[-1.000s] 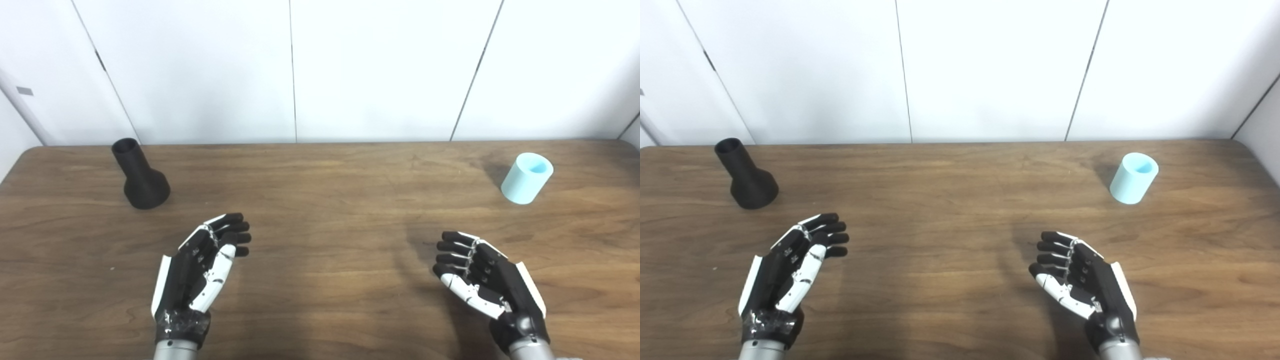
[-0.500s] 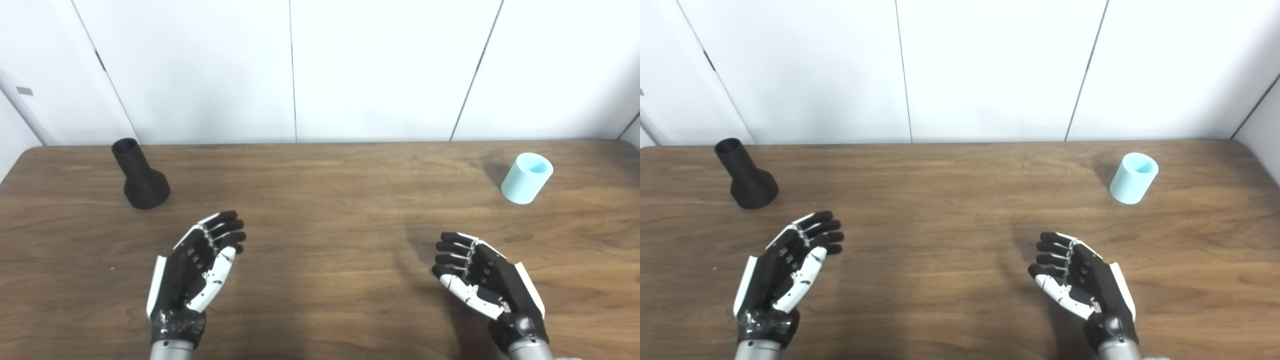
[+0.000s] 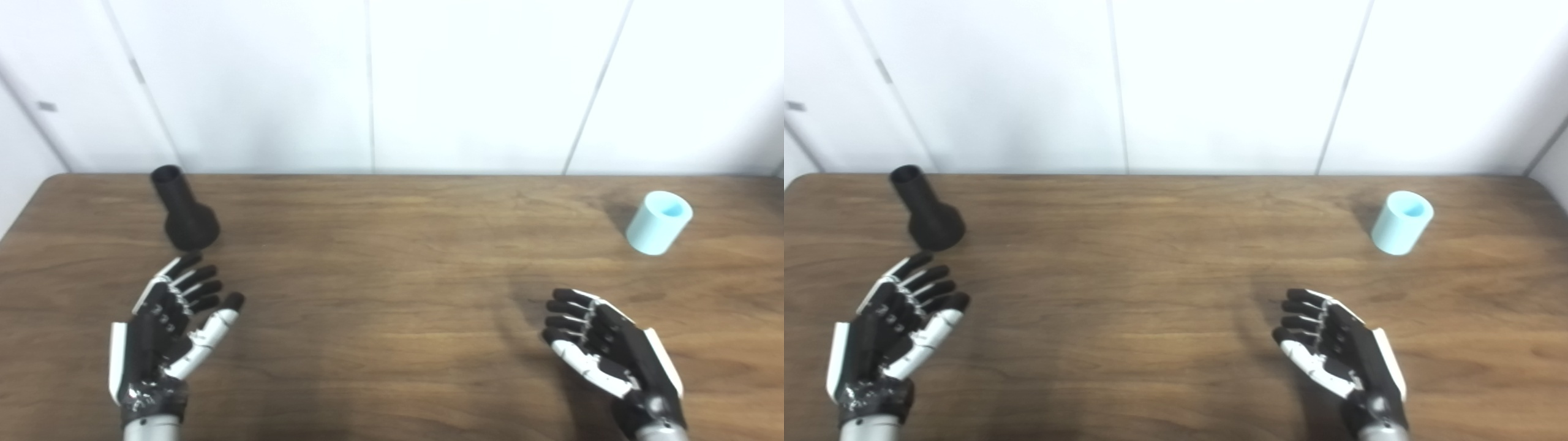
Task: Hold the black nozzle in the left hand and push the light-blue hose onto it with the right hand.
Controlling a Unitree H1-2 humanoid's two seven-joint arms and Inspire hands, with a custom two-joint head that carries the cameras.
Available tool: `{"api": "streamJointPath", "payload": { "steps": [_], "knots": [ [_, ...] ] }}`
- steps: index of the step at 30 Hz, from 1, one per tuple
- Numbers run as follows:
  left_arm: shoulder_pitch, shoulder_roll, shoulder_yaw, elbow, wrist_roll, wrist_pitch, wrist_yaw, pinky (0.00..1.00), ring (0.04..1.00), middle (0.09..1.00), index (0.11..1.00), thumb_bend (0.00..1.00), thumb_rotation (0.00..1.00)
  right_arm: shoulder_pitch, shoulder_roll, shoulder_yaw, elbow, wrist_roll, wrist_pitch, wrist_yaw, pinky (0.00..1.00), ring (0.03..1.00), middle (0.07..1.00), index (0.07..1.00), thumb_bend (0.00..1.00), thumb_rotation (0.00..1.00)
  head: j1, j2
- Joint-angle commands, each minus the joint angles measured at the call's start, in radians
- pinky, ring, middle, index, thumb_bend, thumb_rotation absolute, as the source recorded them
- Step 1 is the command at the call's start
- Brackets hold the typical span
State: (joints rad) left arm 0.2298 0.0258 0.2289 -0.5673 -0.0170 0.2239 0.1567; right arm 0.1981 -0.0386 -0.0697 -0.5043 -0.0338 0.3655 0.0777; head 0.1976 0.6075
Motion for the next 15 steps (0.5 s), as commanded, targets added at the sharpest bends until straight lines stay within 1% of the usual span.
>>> {"api": "streamJointPath", "payload": {
  "steps": [1, 4, 6, 8, 10, 12, 14, 15],
  "knots": [
    [0.174, 0.007, 0.050, -0.025, 0.020, -0.051, 0.012, 0.64, 0.672, 0.717, 0.773, 0.85, 0.20, 0.021, -0.048, -0.018, -0.009, 0.030, -0.101, 0.017, 0.59, 0.669, 0.701, 0.684, 0.21, 0.00, 0.004, 0.000],
    [0.144, 0.015, 0.100, 0.016, 0.032, -0.043, 0.016, 0.61, 0.681, 0.725, 0.782, 0.86, 0.19, 0.013, -0.056, -0.027, 0.006, 0.036, -0.111, 0.017, 0.58, 0.660, 0.694, 0.680, 0.20, 0.00, 0.036, -0.004],
    [0.123, 0.019, 0.123, 0.045, 0.054, -0.038, 0.020, 0.60, 0.687, 0.729, 0.790, 0.86, 0.19, 0.006, -0.062, -0.036, 0.014, 0.037, -0.106, 0.015, 0.58, 0.659, 0.691, 0.680, 0.19, 0.00, 0.074, -0.007],
    [0.102, 0.018, 0.137, 0.070, 0.075, -0.035, 0.025, 0.62, 0.702, 0.735, 0.791, 0.88, 0.21, -0.002, -0.073, -0.043, 0.024, 0.036, -0.105, 0.015, 0.59, 0.661, 0.687, 0.681, 0.19, 0.00, 0.108, -0.009],
    [0.083, 0.011, 0.140, 0.085, 0.096, -0.031, 0.031, 0.68, 0.715, 0.741, 0.792, 0.88, 0.21, -0.012, -0.087, -0.049, 0.037, 0.042, -0.108, 0.016, 0.61, 0.666, 0.690, 0.691, 0.19, 0.00, 0.133, -0.011],
    [0.066, 0.007, 0.137, 0.095, 0.106, -0.026, 0.036, 0.70, 0.717, 0.742, 0.794, 0.88, 0.21, -0.023, -0.101, -0.055, 0.056, 0.049, -0.118, 0.017, 0.61, 0.666, 0.690, 0.692, 0.19, 0.00, 0.170, -0.014],
    [0.045, 0.005, 0.132, 0.106, 0.116, -0.015, 0.041, 0.71, 0.726, 0.750, 0.802, 0.89, 0.20, -0.036, -0.116, -0.062, 0.074, 0.064, -0.119, 0.020, 0.63, 0.686, 0.708, 0.704, 0.18, 0.00, 0.225, -0.020],
    [0.037, 0.004, 0.129, 0.109, 0.127, -0.007, 0.044, 0.70, 0.729, 0.752, 0.803, 0.89, 0.20, -0.040, -0.119, -0.066, 0.078, 0.072, -0.114, 0.019, 0.63, 0.692, 0.712, 0.705, 0.18, 0.00, 0.225, -0.020]
  ]
}}
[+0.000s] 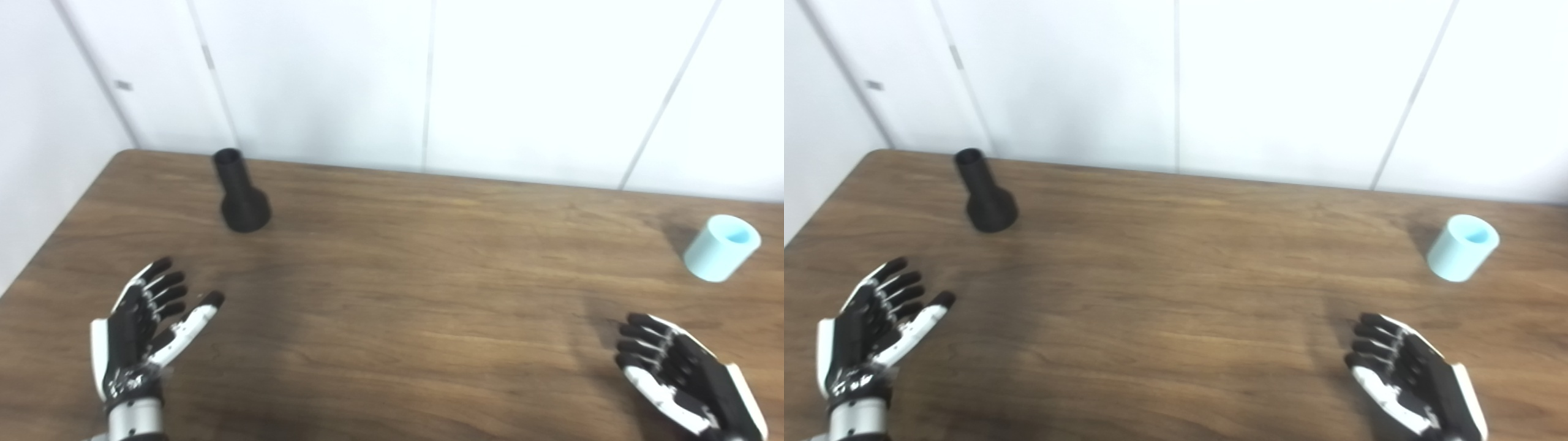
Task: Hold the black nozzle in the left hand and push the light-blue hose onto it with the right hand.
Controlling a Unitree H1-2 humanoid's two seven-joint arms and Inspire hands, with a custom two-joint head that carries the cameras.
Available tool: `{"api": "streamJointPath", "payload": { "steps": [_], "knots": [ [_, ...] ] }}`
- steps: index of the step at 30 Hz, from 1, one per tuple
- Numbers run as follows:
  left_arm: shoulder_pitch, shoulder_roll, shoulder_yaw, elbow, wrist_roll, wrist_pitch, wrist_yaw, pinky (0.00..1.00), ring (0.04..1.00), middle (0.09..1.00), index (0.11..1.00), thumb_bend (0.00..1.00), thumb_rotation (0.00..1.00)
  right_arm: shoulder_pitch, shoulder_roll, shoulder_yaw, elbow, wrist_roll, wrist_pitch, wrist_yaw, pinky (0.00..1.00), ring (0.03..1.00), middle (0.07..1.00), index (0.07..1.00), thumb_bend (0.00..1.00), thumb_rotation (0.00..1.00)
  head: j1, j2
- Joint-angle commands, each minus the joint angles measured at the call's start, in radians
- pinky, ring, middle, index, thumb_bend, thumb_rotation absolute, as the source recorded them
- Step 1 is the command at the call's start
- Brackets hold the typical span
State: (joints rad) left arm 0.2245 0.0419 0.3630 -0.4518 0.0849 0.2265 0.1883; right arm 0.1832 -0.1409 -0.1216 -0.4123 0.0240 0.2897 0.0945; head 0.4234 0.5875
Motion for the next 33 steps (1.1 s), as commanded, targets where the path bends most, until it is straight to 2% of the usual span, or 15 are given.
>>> {"api": "streamJointPath", "payload": {
  "steps": [1, 3, 7, 10, 13, 15, 17, 22, 27, 30, 33],
  "knots": [
    [0.035, -0.012, -0.010, -0.003, 0.040, -0.005, 0.017, 0.70, 0.732, 0.753, 0.802, 0.89, 0.20, -0.030, -0.021, -0.017, -0.009, 0.023, -0.033, 0.003, 0.64, 0.699, 0.717, 0.707, 0.18, 0.00, 0.023, -0.003],
    [0.022, -0.012, -0.019, 0.005, 0.066, 0.004, 0.025, 0.71, 0.741, 0.759, 0.798, 0.88, 0.21, -0.040, -0.028, -0.024, 0.000, 0.047, -0.024, 0.007, 0.64, 0.708, 0.725, 0.713, 0.17, 0.00, 0.052, -0.008],
    [0.000, -0.008, -0.034, 0.029, 0.099, -0.002, 0.035, 0.72, 0.764, 0.773, 0.800, 0.87, 0.22, -0.055, -0.054, -0.031, 0.035, 0.064, -0.056, 0.016, 0.60, 0.690, 0.713, 0.705, 0.14, 0.00, 0.121, -0.020],
    [-0.024, -0.009, -0.035, 0.048, 0.093, 0.006, 0.038, 0.76, 0.788, 0.792, 0.813, 0.91, 0.23, -0.064, -0.066, -0.035, 0.054, 0.050, -0.047, 0.000, 0.57, 0.657, 0.683, 0.676, 0.15, 0.00, 0.162, -0.026],
    [-0.054, -0.013, -0.036, 0.060, 0.075, 0.037, 0.033, 0.82, 0.835, 0.830, 0.848, 0.91, 0.20, -0.073, -0.075, -0.042, 0.070, 0.058, -0.041, -0.003, 0.58, 0.657, 0.676, 0.663, 0.15, 0.00, 0.193, -0.031],
    [-0.072, -0.007, -0.043, 0.071, 0.078, 0.050, 0.031, 0.81, 0.844, 0.846, 0.860, 0.89, 0.19, -0.077, -0.082, -0.044, 0.081, 0.058, -0.047, 0.001, 0.57, 0.649, 0.668, 0.654, 0.15, 0.00, 0.208, -0.034],
    [-0.090, 0.005, -0.055, 0.090, 0.093, 0.061, 0.029, 0.79, 0.845, 0.851, 0.874, 0.89, 0.21, -0.082, -0.090, -0.046, 0.092, 0.060, -0.049, 0.007, 0.56, 0.647, 0.666, 0.652, 0.15, 0.05, 0.238, -0.040],
    [-0.120, 0.052, -0.110, 0.166, 0.142, 0.101, 0.001, 0.83, 0.877, 0.886, 0.920, 0.94, 0.31, -0.089, -0.097, -0.052, 0.095, 0.077, -0.030, 0.007, 0.56, 0.648, 0.670, 0.658, 0.15, 0.07, 0.262, -0.048],
    [-0.151, 0.053, -0.130, 0.222, 0.150, 0.120, 0.020, 0.81, 0.884, 0.906, 0.939, 0.98, 0.35, -0.088, -0.108, -0.056, 0.119, 0.098, -0.068, 0.018, 0.55, 0.643, 0.665, 0.655, 0.16, 0.14, 0.262, -0.050],
    [-0.170, 0.055, -0.124, 0.270, 0.150, 0.088, 0.046, 0.81, 0.881, 0.901, 0.934, 0.97, 0.37, -0.085, -0.106, -0.059, 0.120, 0.102, -0.073, 0.017, 0.54, 0.633, 0.660, 0.650, 0.14, 0.13, 0.257, -0.052],
    [-0.189, 0.062, -0.117, 0.308, 0.146, 0.049, 0.072, 0.80, 0.872, 0.891, 0.922, 0.98, 0.37, -0.084, -0.104, -0.058, 0.113, 0.106, -0.067, 0.018, 0.53, 0.633, 0.659, 0.648, 0.15, 0.16, 0.254, -0.052]
  ]
}}
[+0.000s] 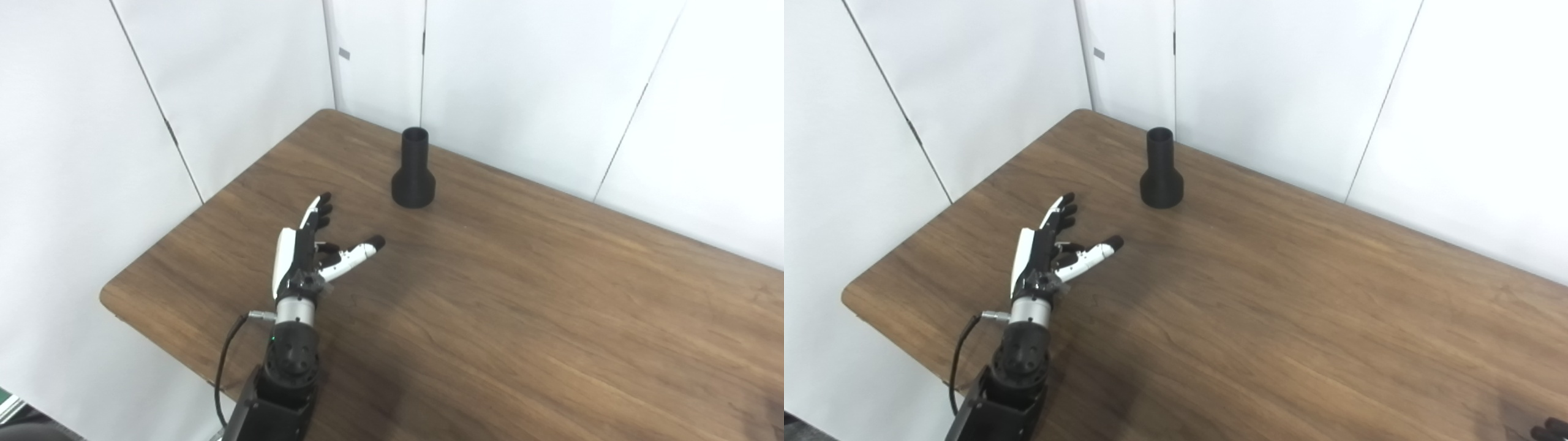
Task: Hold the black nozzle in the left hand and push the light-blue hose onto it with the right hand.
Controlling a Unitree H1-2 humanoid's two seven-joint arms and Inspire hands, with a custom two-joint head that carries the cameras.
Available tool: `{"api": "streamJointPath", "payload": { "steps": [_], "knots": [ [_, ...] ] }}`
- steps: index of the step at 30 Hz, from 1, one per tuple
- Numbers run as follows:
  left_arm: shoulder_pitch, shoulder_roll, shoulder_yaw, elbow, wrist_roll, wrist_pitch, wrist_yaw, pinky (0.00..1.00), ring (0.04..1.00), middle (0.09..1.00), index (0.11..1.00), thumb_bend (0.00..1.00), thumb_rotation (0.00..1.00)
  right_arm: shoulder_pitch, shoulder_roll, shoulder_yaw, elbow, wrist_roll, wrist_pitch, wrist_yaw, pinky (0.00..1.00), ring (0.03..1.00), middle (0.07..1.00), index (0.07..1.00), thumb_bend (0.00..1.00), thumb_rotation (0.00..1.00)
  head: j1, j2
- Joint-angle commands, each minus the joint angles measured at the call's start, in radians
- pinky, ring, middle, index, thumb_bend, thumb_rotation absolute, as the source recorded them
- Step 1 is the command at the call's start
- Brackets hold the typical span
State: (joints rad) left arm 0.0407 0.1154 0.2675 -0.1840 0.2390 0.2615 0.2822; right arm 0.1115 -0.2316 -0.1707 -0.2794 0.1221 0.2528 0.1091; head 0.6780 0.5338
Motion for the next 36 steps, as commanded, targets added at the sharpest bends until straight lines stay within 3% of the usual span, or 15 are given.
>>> {"api": "streamJointPath", "payload": {
  "steps": [1, 15, 18, 24, 30, 36],
  "knots": [
    [-0.012, -0.006, -0.020, 0.049, -0.006, 0.005, -0.018, 0.80, 0.870, 0.890, 0.920, 0.98, 0.37, -0.011, -0.013, -0.007, -0.025, 0.005, -0.024, 0.002, 0.53, 0.633, 0.659, 0.648, 0.15, 0.17, -0.004, 0.001],
    [-0.051, 0.059, -0.031, 0.129, -0.019, -0.081, -0.023, 0.77, 0.846, 0.867, 0.896, 1.00, 0.36, -0.020, -0.004, 0.002, -0.017, -0.011, -0.034, -0.005, 0.51, 0.628, 0.655, 0.639, 0.14, 0.24, -0.026, -0.008],
    [-0.055, 0.062, -0.025, 0.136, -0.047, -0.116, -0.021, 0.78, 0.848, 0.869, 0.894, 1.00, 0.35, -0.022, 0.000, 0.004, -0.010, -0.016, -0.046, -0.005, 0.49, 0.620, 0.647, 0.631, 0.14, 0.25, -0.031, -0.012],
    [-0.057, 0.069, -0.026, 0.159, -0.076, -0.216, -0.020, 0.77, 0.844, 0.862, 0.896, 1.00, 0.34, -0.021, 0.006, 0.003, -0.019, -0.015, -0.033, -0.006, 0.50, 0.613, 0.646, 0.626, 0.16, 0.38, -0.036, -0.018],
    [-0.071, 0.077, -0.026, 0.162, -0.095, -0.221, -0.033, 0.77, 0.845, 0.862, 0.898, 1.00, 0.33, -0.017, 0.004, 0.003, -0.029, -0.017, -0.028, -0.005, 0.50, 0.614, 0.644, 0.617, 0.18, 0.42, -0.029, -0.011],
    [-0.090, 0.096, -0.004, 0.149, -0.162, -0.267, -0.058, 0.83, 0.873, 0.882, 0.910, 1.00, 0.38, -0.020, -0.001, 0.001, -0.018, -0.016, -0.043, 0.000, 0.48, 0.609, 0.636, 0.608, 0.17, 0.43, -0.024, -0.010]
  ]
}}
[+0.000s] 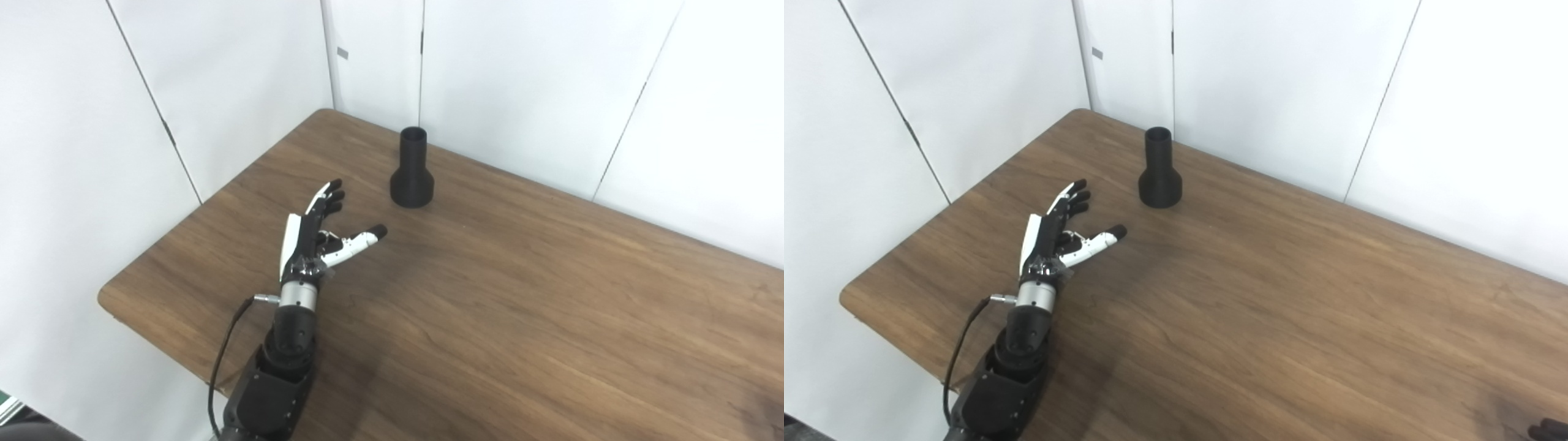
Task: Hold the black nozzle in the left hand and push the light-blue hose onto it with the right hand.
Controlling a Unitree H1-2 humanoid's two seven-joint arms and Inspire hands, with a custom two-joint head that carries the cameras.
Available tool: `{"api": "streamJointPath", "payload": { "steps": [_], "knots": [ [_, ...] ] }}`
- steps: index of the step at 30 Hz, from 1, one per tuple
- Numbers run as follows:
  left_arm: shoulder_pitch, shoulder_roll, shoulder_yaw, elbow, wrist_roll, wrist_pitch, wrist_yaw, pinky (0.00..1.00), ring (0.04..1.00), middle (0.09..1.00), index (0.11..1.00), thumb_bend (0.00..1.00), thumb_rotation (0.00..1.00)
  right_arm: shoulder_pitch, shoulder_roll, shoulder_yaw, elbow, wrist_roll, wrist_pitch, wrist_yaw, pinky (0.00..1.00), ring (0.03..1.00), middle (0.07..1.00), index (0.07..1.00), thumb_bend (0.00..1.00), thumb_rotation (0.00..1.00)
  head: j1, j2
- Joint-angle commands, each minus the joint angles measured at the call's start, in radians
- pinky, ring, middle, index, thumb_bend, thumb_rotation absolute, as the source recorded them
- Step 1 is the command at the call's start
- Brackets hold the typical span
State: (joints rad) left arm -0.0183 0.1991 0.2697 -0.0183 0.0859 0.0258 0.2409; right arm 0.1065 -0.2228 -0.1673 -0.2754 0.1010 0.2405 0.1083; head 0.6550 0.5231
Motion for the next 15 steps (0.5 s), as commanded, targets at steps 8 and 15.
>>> {"api": "streamJointPath", "payload": {
  "steps": [8, 15],
  "knots": [
    [-0.037, 0.003, -0.011, -0.049, -0.007, -0.009, -0.021, 0.83, 0.869, 0.871, 0.901, 1.00, 0.38, -0.017, -0.019, -0.001, -0.027, -0.012, -0.027, -0.002, 0.48, 0.613, 0.638, 0.610, 0.19, 0.47, -0.003, 0.001],
    [-0.046, 0.003, -0.003, -0.042, -0.012, -0.009, -0.024, 0.83, 0.866, 0.870, 0.904, 1.00, 0.36, -0.012, -0.017, -0.002, -0.025, -0.009, -0.035, 0.000, 0.47, 0.602, 0.632, 0.605, 0.22, 0.50, -0.002, 0.003]
  ]
}}
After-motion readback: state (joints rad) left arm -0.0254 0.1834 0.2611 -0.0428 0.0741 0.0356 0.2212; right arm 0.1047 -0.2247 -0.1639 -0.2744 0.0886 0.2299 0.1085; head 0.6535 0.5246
